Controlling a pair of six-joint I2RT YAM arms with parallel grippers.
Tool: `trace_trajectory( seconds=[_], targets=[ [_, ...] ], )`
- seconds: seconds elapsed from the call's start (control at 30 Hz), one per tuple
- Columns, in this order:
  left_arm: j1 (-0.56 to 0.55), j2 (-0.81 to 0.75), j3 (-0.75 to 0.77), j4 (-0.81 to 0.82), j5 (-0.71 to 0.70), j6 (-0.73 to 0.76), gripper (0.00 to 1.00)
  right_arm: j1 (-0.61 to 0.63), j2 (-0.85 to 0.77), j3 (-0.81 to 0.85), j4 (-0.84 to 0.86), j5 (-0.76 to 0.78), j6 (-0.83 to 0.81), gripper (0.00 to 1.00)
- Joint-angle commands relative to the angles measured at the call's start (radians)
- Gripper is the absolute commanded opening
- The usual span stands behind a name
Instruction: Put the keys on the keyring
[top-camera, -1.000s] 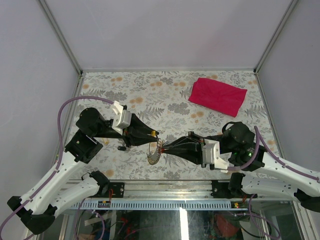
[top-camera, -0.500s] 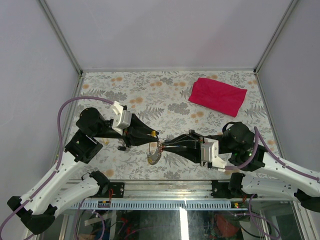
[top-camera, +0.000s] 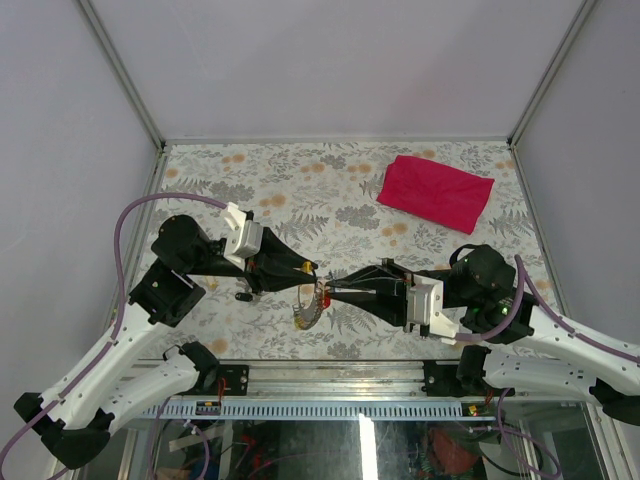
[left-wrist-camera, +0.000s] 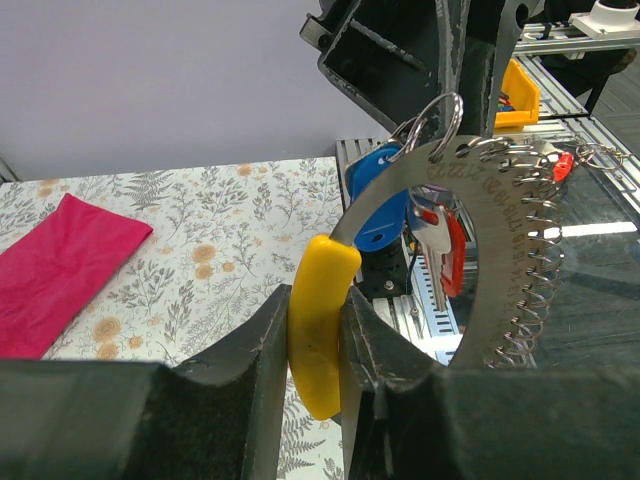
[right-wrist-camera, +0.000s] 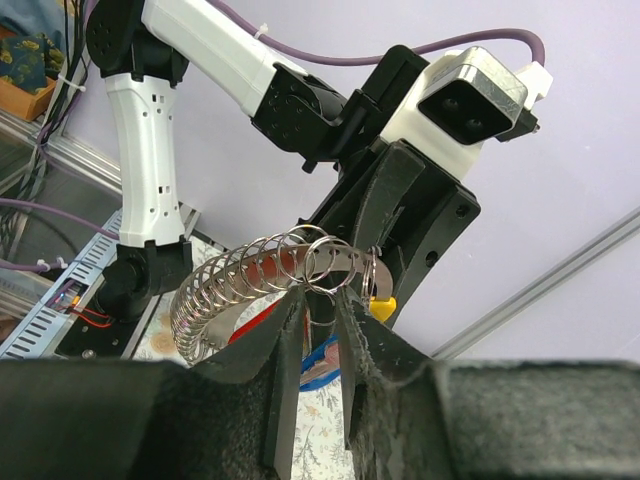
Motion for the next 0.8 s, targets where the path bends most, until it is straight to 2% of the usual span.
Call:
trace_trajectory(
  seconds=[0.0, 0.77],
  targets=[
    [0.007, -0.014, 0.030, 0.010, 0.014, 0.008, 0.00, 0.010, -0.011, 0.033, 0.075, 0.016, 0.003, 0.26],
    [0.007, -0.003, 0.028, 0.017, 0.019, -0.001, 0.00, 0.009, 0.021, 0.043, 0.103, -0.015, 0.020, 0.30]
  ],
)
